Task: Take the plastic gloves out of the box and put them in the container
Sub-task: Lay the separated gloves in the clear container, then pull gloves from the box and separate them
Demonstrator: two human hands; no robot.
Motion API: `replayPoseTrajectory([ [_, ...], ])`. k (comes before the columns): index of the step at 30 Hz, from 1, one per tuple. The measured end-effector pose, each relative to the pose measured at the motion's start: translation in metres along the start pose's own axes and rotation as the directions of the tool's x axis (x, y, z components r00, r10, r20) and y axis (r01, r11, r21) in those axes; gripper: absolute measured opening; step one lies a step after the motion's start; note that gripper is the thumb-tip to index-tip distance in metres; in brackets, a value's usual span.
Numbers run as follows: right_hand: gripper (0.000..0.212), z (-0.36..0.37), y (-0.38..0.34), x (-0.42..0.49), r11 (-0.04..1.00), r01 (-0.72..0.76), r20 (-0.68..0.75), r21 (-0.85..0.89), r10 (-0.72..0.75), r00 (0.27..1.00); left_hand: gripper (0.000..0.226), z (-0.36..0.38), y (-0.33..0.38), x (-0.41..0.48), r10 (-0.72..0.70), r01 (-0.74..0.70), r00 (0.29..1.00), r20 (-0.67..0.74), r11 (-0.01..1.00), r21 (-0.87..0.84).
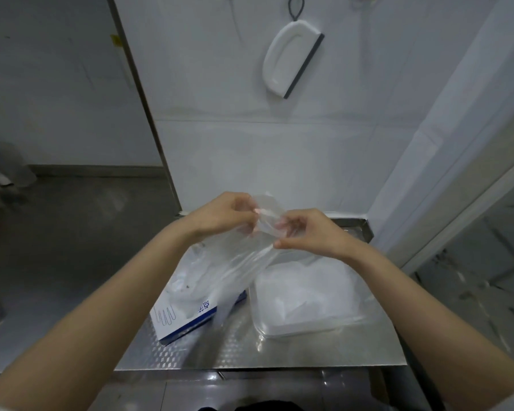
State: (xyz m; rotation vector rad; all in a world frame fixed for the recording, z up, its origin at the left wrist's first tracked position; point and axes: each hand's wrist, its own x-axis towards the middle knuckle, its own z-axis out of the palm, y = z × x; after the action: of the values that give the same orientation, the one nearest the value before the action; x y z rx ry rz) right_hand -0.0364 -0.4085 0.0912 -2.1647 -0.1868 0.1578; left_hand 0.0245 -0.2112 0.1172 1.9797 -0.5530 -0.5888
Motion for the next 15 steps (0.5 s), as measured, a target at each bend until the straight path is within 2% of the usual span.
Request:
replayPoseTrajectory([
  [3, 0.01, -0.008, 0.008, -0.003, 0.995, -0.048, 0.009, 0.084, 0.047, 0.999, 0.014, -0.006, -0.003, 0.009, 0.033, -0.03, 0.999, -0.033, 0.995, 0.096],
  [5, 0.008, -0.012, 0.009, -0.007, 0.975, -0.081, 0.024, 0.208, 0.077, 0.997, 0.016, -0.005, -0.005, 0.015, 0.049, -0.043, 0.997, -0.066, 0.995, 0.09],
  [8, 0.031, -0.014, 0.012, -0.014, 0.918, -0.133, 0.084, 0.374, 0.11, 0.99, 0.014, 0.0, -0.002, 0.022, 0.083, -0.083, 0.992, -0.09, 0.997, 0.002],
  [9, 0.031, -0.012, 0.015, -0.016, 0.898, -0.148, 0.09, 0.413, 0.121, 0.989, 0.012, 0.003, 0.0, 0.024, 0.087, -0.088, 0.992, -0.092, 0.996, -0.01],
  [12, 0.008, 0.001, 0.025, -0.022, 0.86, -0.16, 0.063, 0.485, 0.148, 0.987, 0.012, 0.006, 0.0, 0.03, 0.077, -0.08, 0.989, -0.128, 0.996, -0.024],
  [15, 0.011, 0.005, 0.034, -0.023, 0.835, -0.152, -0.007, 0.529, 0.184, 0.983, 0.013, 0.003, -0.007, 0.032, 0.061, -0.055, 0.986, -0.154, 0.997, 0.049],
])
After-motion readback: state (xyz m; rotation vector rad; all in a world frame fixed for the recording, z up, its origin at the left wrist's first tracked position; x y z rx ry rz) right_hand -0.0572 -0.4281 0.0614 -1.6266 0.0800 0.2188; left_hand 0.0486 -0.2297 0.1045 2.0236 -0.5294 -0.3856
